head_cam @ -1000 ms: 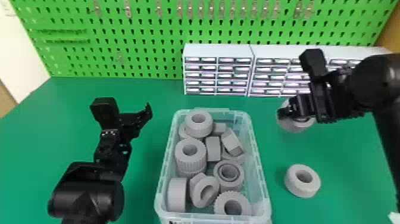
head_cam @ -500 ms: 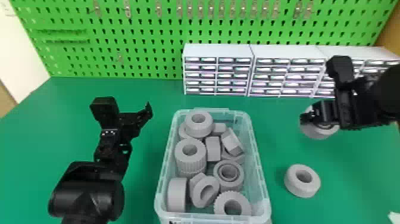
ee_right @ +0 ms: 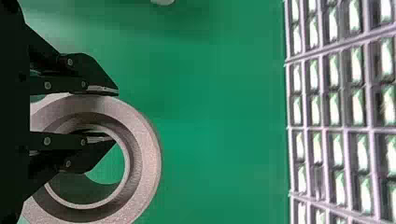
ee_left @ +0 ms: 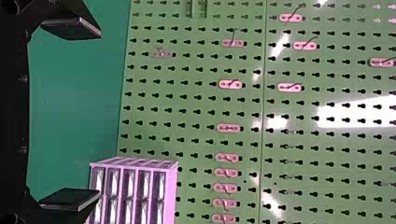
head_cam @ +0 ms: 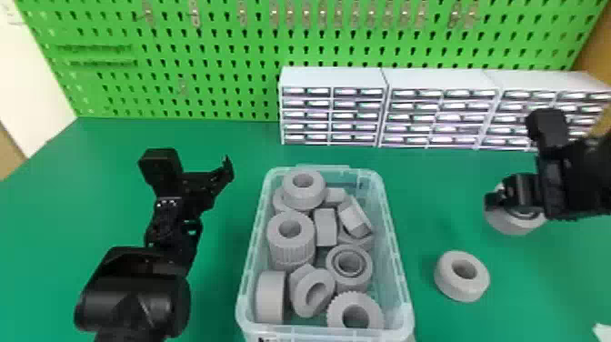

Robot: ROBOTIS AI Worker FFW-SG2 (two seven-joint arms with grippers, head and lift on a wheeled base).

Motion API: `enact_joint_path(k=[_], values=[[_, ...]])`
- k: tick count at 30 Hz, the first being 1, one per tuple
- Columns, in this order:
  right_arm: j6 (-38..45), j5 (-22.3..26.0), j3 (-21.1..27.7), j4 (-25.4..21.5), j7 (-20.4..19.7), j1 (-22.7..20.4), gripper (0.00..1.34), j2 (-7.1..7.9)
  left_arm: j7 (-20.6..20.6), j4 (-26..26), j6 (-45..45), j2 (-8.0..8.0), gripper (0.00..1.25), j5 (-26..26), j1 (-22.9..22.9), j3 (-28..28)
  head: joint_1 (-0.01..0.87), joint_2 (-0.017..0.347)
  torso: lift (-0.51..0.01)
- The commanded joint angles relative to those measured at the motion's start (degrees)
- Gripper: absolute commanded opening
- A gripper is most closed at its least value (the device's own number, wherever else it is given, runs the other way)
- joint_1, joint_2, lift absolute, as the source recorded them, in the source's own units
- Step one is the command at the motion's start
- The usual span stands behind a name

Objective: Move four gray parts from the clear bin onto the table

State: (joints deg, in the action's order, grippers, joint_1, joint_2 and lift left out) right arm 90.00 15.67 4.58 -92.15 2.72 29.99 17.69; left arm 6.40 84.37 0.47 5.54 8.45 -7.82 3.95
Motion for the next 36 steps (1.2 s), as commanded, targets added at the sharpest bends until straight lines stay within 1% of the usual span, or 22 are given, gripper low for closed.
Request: enact_joint_path(k=[1, 5, 11, 26, 36], values=[[0.08, -0.99, 2.10, 0.48, 0.00, -1.60, 0.25, 0.33, 0.02, 0.00, -0.03, -0.09, 1.16, 0.16, 0.00, 0.09, 0.693, 0.072, -0.052], [0.08, -1.34, 3.60, 1.01, 0.00, -2.66, 0.25, 0.77, 0.28, -0.09, 0.06, -0.09, 1.16, 0.25, 0.00, 0.35, 0.693, 0.072, -0.052], [0.08, -1.43, 5.09, 2.86, 0.00, -4.06, 0.25, 0.85, 0.46, -0.09, -0.03, -0.09, 1.16, 0.42, 0.00, 0.53, 0.693, 0.072, -0.052], [0.08, -2.13, 5.62, 7.78, 0.00, -5.65, 0.25, 0.85, 0.54, -0.18, -0.03, -0.09, 1.16, 0.69, 0.00, 0.71, 0.693, 0.072, -0.052], [0.08, -2.13, 5.53, 9.10, 0.00, -6.17, 0.25, 0.77, 0.54, -0.35, -0.12, -0.17, 1.16, 0.78, 0.00, 0.79, 0.693, 0.072, -0.052]])
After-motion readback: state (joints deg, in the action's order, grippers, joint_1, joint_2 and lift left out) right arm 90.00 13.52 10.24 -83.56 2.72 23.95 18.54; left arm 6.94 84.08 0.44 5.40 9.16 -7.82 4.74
